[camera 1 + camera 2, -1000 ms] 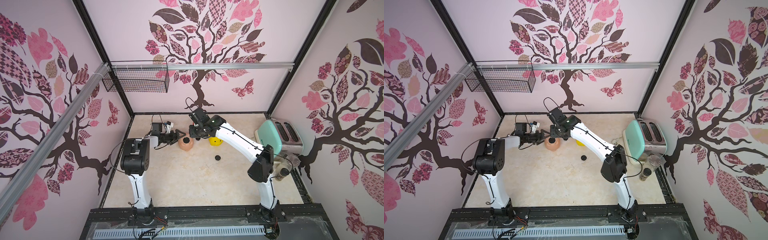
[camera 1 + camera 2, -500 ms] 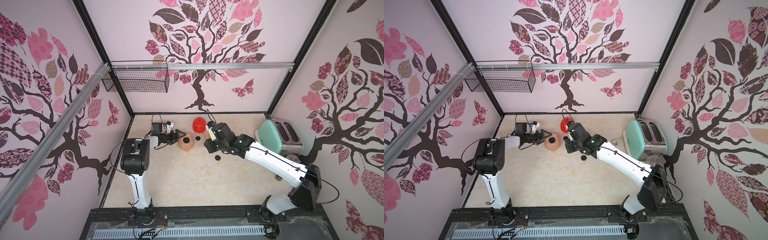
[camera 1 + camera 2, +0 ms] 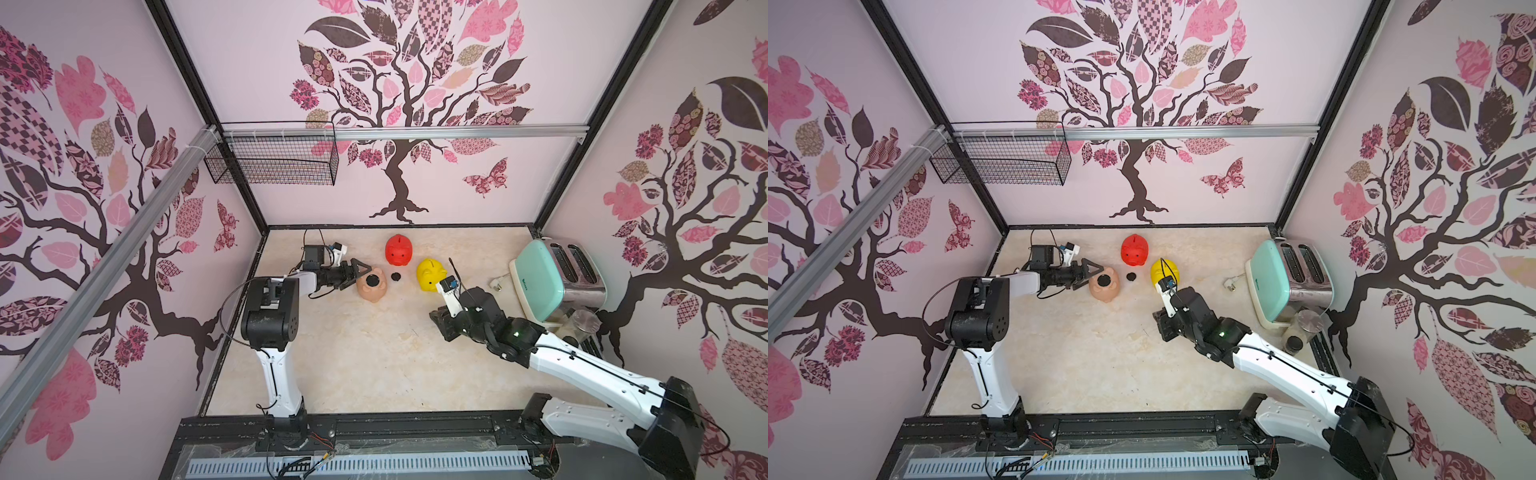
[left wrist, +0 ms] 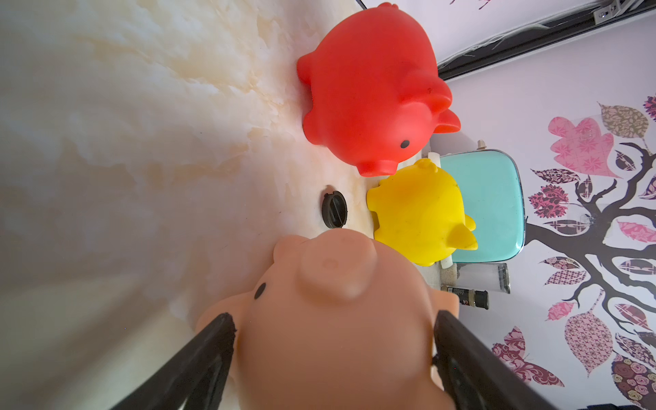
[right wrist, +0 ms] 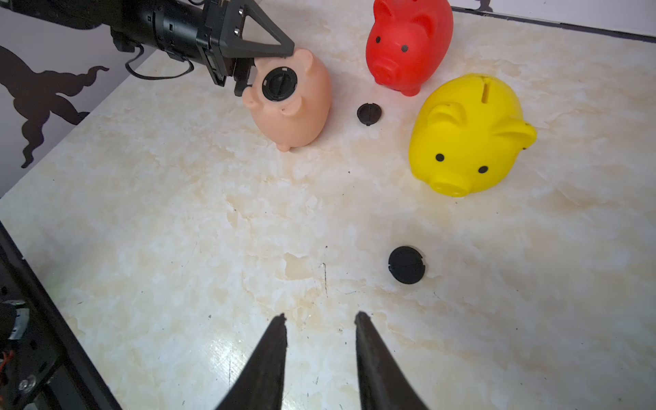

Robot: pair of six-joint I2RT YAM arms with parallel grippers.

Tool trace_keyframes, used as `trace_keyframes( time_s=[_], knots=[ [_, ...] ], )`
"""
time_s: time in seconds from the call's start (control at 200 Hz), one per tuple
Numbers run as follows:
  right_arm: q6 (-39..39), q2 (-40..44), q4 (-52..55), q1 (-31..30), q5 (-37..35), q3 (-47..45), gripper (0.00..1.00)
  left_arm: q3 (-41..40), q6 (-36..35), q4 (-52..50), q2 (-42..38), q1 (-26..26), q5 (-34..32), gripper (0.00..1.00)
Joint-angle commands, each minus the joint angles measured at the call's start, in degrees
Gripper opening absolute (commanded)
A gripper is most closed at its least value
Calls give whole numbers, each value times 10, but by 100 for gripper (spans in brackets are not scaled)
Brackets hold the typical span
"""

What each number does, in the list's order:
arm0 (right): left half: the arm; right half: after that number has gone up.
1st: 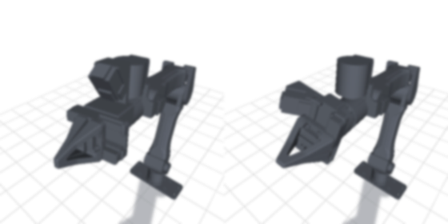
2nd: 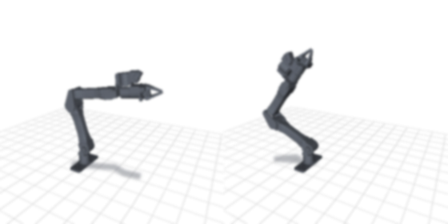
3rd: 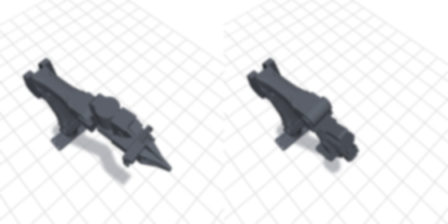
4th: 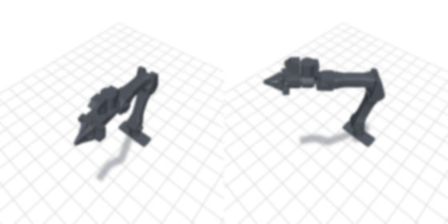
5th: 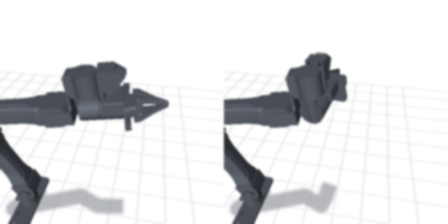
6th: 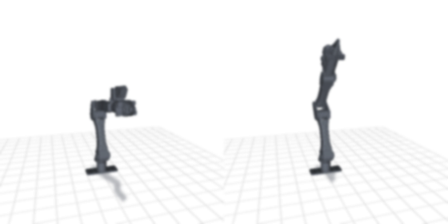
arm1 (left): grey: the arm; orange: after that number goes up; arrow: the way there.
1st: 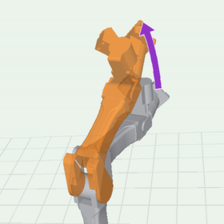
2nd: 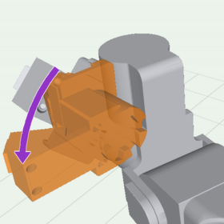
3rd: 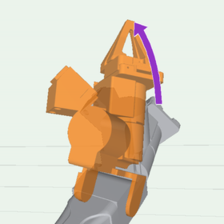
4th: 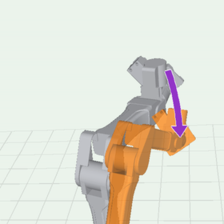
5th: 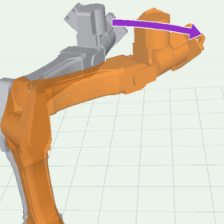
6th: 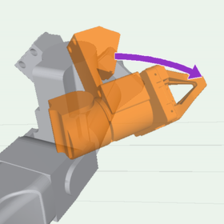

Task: Close piggy banks
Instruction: Screw the knob on the piggy bank.

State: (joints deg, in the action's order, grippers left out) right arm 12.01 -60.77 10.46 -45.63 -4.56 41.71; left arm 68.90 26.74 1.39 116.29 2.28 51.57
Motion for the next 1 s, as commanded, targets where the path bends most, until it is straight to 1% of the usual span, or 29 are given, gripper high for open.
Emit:
trace_keyframes(
  time_s=[0.0, 0.1, 0.21, 0.51, 0.685, 0.805, 0.99],
  knots=[
    [-2, 31, -90, -1, -9, -40, 35, -8, -27, -52, 3, 2, -43, 89],
    [-1, 23, -95, -1, 1, -36, 35, -13, -27, -49, -5, 2, -43, 89],
    [-5, 8, -70, -1, -16, -14, 35, -12, -23, -45, -5, 2, -40, 89],
    [-5, 18, -72, -1, -20, -21, 36, -13, -30, -44, -28, 2, -36, 89],
    [-6, 14, -70, -1, -18, -18, 36, -16, -30, -36, -51, 5, -30, 91],
    [-5, 15, -67, -1, -16, -17, 36, -16, -31, -37, -78, 4, -29, 95],
    [-5, 20, -64, -1, -11, -16, 36, -39, -37, -28, -140, 4, -43, 95]
  ],
)
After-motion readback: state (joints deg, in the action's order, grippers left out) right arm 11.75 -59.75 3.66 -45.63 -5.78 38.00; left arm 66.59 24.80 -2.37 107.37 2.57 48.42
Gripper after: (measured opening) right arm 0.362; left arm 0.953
